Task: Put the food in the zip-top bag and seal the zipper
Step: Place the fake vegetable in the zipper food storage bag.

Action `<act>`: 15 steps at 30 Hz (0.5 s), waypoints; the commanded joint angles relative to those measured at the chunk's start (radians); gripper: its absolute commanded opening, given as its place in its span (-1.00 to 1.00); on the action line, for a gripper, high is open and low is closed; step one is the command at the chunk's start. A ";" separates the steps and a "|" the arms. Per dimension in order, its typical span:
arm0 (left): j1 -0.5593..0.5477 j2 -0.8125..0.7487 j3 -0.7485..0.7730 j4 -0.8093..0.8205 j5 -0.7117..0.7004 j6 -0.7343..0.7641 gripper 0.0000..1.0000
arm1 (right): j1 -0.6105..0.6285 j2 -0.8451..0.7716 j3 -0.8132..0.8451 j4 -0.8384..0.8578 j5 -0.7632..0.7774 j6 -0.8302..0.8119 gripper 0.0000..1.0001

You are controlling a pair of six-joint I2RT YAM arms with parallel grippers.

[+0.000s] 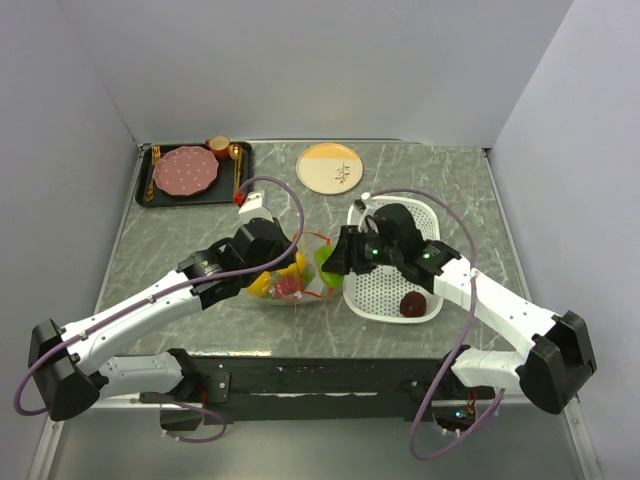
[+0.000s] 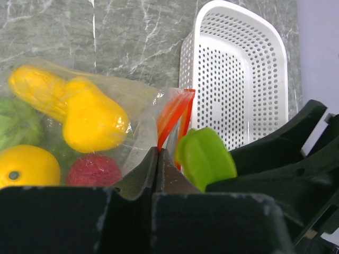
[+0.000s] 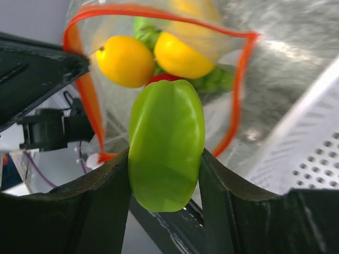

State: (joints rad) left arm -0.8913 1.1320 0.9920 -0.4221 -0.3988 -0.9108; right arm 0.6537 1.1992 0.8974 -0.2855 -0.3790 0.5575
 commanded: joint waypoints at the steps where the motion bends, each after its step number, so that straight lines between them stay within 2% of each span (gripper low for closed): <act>1: 0.005 -0.023 0.020 0.037 0.011 0.015 -0.99 | 0.043 0.083 0.090 0.066 -0.028 0.004 -0.59; 5: 0.003 -0.043 0.010 0.028 0.015 0.006 -0.98 | 0.058 0.205 0.150 0.083 -0.023 0.002 -0.56; 10: 0.003 -0.090 -0.012 0.020 0.000 -0.014 -0.98 | 0.069 0.280 0.225 0.109 -0.034 -0.002 -0.43; 11: 0.003 -0.098 -0.009 0.011 -0.020 -0.016 -0.98 | 0.069 0.293 0.232 0.115 -0.043 0.001 -0.36; 12: 0.003 -0.103 -0.007 0.005 -0.026 -0.016 -0.99 | 0.069 0.298 0.235 0.124 -0.058 0.002 -0.18; 15: 0.005 -0.110 -0.001 -0.015 -0.041 -0.013 -0.98 | 0.070 0.316 0.242 0.149 -0.106 0.005 -0.10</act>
State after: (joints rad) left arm -0.8909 1.0527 0.9817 -0.4377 -0.4042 -0.9150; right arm 0.7143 1.5032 1.0809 -0.2165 -0.4175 0.5602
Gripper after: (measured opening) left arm 0.012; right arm 0.547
